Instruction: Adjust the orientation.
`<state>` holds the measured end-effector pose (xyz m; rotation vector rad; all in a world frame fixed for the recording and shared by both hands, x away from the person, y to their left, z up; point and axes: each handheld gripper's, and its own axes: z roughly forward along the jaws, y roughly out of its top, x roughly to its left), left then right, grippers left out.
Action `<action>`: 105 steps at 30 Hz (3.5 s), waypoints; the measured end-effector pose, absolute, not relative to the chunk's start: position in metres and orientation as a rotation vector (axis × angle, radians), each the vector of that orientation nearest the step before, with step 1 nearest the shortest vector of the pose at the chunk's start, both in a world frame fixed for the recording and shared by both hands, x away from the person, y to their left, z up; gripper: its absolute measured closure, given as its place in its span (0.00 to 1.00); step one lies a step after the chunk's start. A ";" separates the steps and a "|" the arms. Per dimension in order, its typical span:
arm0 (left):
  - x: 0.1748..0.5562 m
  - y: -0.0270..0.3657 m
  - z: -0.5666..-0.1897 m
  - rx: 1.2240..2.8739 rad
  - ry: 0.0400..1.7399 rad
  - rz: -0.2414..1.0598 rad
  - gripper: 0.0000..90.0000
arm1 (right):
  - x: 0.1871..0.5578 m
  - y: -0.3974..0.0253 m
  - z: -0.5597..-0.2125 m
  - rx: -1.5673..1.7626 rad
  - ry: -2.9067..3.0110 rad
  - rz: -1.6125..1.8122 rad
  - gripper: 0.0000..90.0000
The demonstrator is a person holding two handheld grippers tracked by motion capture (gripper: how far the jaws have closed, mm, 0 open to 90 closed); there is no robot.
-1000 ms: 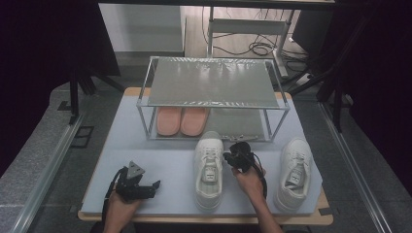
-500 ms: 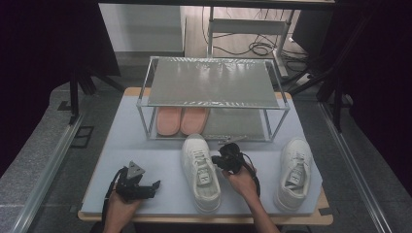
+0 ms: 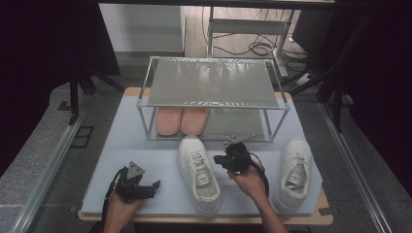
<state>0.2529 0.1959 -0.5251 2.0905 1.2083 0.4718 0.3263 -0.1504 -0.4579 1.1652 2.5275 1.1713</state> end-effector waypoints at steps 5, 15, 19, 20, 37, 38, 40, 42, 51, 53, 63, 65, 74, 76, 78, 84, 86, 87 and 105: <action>0.253 0.196 -0.525 2.084 1.209 0.473 0.15 | 0.306 -0.158 -0.441 1.117 2.545 1.178 1.00; 0.253 0.196 -0.525 2.090 1.210 0.471 0.15 | 0.267 -0.156 -0.426 0.995 2.631 1.244 1.00; 0.253 0.195 -0.525 2.082 1.213 0.471 0.15 | 0.261 -0.149 -0.434 0.962 2.692 1.245 1.00; 0.253 0.195 -0.525 2.082 1.213 0.471 0.15 | 0.261 -0.147 -0.437 0.951 2.707 1.242 1.00; 0.253 0.195 -0.525 2.082 1.213 0.473 0.15 | 0.282 -0.164 -0.438 1.005 2.652 1.097 1.00; 0.253 0.195 -0.525 2.082 1.213 0.472 0.15 | 0.281 -0.165 -0.436 1.000 2.650 1.089 1.00; 0.253 0.195 -0.525 2.082 1.213 0.472 0.15 | 0.280 -0.167 -0.431 0.995 2.647 1.073 0.95; 0.253 0.195 -0.525 2.082 1.213 0.471 0.15 | 0.281 -0.171 -0.426 0.996 2.648 1.060 0.91; 0.253 0.196 -0.525 2.084 1.210 0.473 0.15 | 0.289 -0.168 -0.426 0.985 2.731 0.949 0.73; 0.253 0.196 -0.525 2.084 1.210 0.473 0.15 | 0.292 -0.164 -0.429 0.992 2.743 0.917 0.70; 0.253 0.196 -0.525 2.089 1.207 0.474 0.15 | 0.309 -0.150 -0.442 1.047 2.782 0.859 0.77; 0.253 0.196 -0.525 2.088 1.208 0.473 0.15 | 0.311 -0.149 -0.442 1.058 2.788 0.851 0.79; 0.253 0.196 -0.525 2.087 1.210 0.472 0.15 | 0.319 -0.160 -0.446 1.252 2.810 0.987 0.89; 0.253 0.196 -0.525 2.087 1.210 0.472 0.15 | 0.320 -0.164 -0.447 1.302 2.817 1.044 0.90; 0.253 0.196 -0.525 2.087 1.210 0.472 0.15 | 0.321 -0.167 -0.447 1.328 2.824 1.085 0.90; 0.253 0.196 -0.525 2.087 1.210 0.472 0.15 | 0.322 -0.174 -0.447 1.387 2.834 1.196 0.90; 0.253 0.196 -0.525 2.087 1.210 0.472 0.15 | 0.322 -0.178 -0.447 1.418 2.819 1.258 0.90; 0.253 0.196 -0.525 2.087 1.210 0.472 0.15 | 0.322 -0.180 -0.447 1.432 2.813 1.288 0.91; 0.253 0.196 -0.525 2.088 1.210 0.473 0.15 | 0.325 -0.185 -0.439 1.516 2.805 1.610 0.91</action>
